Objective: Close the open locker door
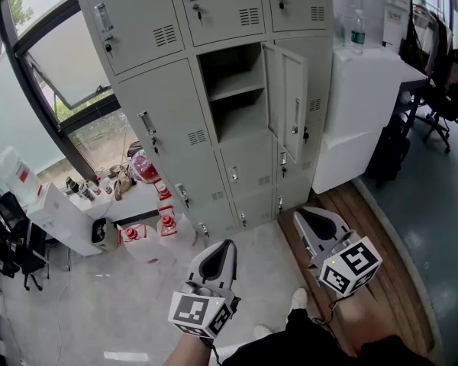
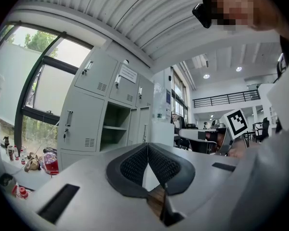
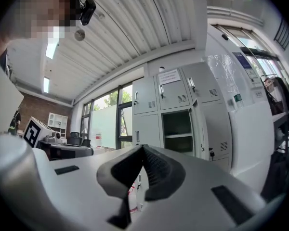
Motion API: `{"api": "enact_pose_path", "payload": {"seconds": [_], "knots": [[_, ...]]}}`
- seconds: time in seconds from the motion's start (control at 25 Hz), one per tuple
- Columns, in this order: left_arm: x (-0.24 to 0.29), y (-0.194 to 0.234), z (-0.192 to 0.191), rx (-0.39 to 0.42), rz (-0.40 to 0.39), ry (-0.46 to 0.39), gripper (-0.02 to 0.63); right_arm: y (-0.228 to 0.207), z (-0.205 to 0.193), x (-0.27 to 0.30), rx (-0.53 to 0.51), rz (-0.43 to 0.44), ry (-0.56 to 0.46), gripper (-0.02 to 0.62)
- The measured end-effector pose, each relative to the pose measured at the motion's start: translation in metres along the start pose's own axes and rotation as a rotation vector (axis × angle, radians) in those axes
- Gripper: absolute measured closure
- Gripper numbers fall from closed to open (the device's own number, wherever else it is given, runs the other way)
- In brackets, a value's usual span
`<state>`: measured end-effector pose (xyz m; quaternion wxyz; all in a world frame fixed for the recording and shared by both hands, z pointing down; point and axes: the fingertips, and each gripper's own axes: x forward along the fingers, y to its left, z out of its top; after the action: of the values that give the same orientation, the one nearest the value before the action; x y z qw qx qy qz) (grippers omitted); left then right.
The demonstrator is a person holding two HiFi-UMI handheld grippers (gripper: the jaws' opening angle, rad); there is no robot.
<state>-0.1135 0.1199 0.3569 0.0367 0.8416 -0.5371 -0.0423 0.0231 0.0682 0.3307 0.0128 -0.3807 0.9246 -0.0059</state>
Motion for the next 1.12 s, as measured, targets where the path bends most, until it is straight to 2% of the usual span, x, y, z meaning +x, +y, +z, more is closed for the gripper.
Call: {"api": "enact_pose_path", "payload": {"seconds": [0.64,1.12], "knots": [[0.014,-0.001,0.001,-0.001,0.014,-0.003,0.589,-0.013,0.002,0.012,0.005,0.016,0.008,0.543],[0.072,-0.002,0.001,0.007,0.019,0.011,0.589,-0.069,0.006,0.038,0.015,0.034,0.001,0.543]]}}
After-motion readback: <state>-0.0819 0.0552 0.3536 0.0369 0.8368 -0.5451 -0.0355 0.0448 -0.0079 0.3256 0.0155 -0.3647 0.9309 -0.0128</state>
